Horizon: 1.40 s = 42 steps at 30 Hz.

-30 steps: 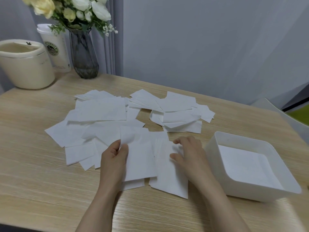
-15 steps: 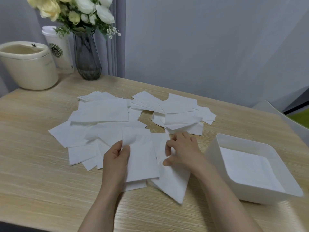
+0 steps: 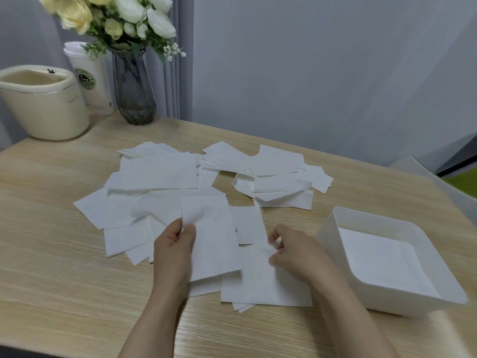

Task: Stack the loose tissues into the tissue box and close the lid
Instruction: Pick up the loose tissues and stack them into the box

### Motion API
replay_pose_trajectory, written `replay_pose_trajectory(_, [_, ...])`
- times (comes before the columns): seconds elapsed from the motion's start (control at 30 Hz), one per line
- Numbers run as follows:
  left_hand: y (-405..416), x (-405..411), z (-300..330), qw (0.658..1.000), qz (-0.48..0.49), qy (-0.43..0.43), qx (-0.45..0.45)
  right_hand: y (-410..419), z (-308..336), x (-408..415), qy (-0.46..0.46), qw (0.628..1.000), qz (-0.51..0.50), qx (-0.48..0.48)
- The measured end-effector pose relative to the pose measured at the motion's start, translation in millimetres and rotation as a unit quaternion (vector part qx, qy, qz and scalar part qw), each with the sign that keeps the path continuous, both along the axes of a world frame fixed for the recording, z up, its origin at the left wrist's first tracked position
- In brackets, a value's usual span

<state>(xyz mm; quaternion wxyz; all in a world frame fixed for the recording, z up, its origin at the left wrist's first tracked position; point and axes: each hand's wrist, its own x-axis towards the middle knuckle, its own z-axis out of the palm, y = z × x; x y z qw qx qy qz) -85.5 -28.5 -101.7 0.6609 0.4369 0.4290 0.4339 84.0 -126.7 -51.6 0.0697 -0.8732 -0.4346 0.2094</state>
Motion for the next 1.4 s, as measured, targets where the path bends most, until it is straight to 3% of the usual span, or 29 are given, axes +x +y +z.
replay_pose_trajectory(0.13, [-0.8, 1.0, 0.1, 1.0, 0.001, 0.003, 0.004, -7.5, 13.2, -4.1, -0.063, 0.991, -0.063, 0.098])
replay_pose_trajectory(0.27, [-0.6, 1.5, -0.2, 1.0, 0.002, 0.005, 0.006, -17.1, 23.7, -10.4, -0.07, 0.946, -0.181, 0.26])
replay_pose_trajectory(0.33, [-0.8, 1.2, -0.7, 1.0, -0.003, 0.002, 0.012, -20.2, 25.5, -15.5, 0.02, 0.899, -0.237, 0.368])
replay_pose_trajectory(0.4, [-0.8, 1.7, -2.3, 1.0, -0.014, -0.003, 0.019, -20.1, 26.3, -22.6, 0.169, 0.838, -0.271, 0.443])
replay_pose_trajectory(0.5, [-2.3, 3.9, -1.5, 0.999, -0.034, -0.021, 0.029, -14.8, 21.1, -41.4, 0.334, 0.79, -0.273, 0.436])
replay_pose_trajectory(0.63, [-3.4, 5.0, -0.5, 0.998, -0.047, -0.033, 0.018, -5.1, 3.8, -69.3, 0.427, 0.765, -0.268, 0.4])
replay_pose_trajectory(0.77, [-4.5, 4.5, 3.0, 0.997, -0.063, -0.046, -0.005, -0.2, -3.3, -80.4, 0.45, 0.76, -0.268, 0.384])
replay_pose_trajectory(0.97, [-5.1, 5.7, 6.5, 0.996, -0.058, -0.066, -0.034, 0.4, -3.2, -79.8, 0.43, 0.791, -0.249, 0.358])
replay_pose_trajectory(1.4, [-5.2, 6.3, 6.5, 0.996, -0.055, -0.064, -0.024, -0.2, -6.9, -76.6, 0.412, 0.812, -0.234, 0.341])
